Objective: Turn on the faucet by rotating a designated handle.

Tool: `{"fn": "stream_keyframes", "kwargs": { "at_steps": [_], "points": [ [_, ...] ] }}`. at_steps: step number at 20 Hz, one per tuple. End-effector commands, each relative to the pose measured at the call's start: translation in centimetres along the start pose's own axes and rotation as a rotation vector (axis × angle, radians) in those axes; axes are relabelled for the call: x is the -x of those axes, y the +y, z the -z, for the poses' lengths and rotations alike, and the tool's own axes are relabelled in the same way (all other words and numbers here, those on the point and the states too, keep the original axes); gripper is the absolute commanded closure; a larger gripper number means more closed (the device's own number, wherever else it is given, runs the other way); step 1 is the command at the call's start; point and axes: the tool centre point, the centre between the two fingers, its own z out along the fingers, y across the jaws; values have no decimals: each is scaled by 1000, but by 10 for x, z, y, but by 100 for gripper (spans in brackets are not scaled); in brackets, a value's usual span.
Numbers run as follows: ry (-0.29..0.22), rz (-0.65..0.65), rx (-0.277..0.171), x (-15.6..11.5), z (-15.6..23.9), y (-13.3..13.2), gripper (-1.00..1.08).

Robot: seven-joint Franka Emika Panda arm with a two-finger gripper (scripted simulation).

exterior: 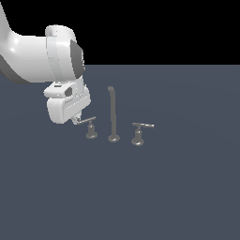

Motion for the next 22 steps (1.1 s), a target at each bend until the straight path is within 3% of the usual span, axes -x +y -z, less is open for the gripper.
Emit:
{"fn": "stream_keyframes", "kwargs": {
  "at_steps": [1,12,14,22],
  "points": [
    [2,1,3,-5,0,4,108],
    [3,-4,12,-37,1,27,108],
    [-1,16,5,-22,0,27,108],
    [3,-4,12,-76,1,18,108]
  ]
}}
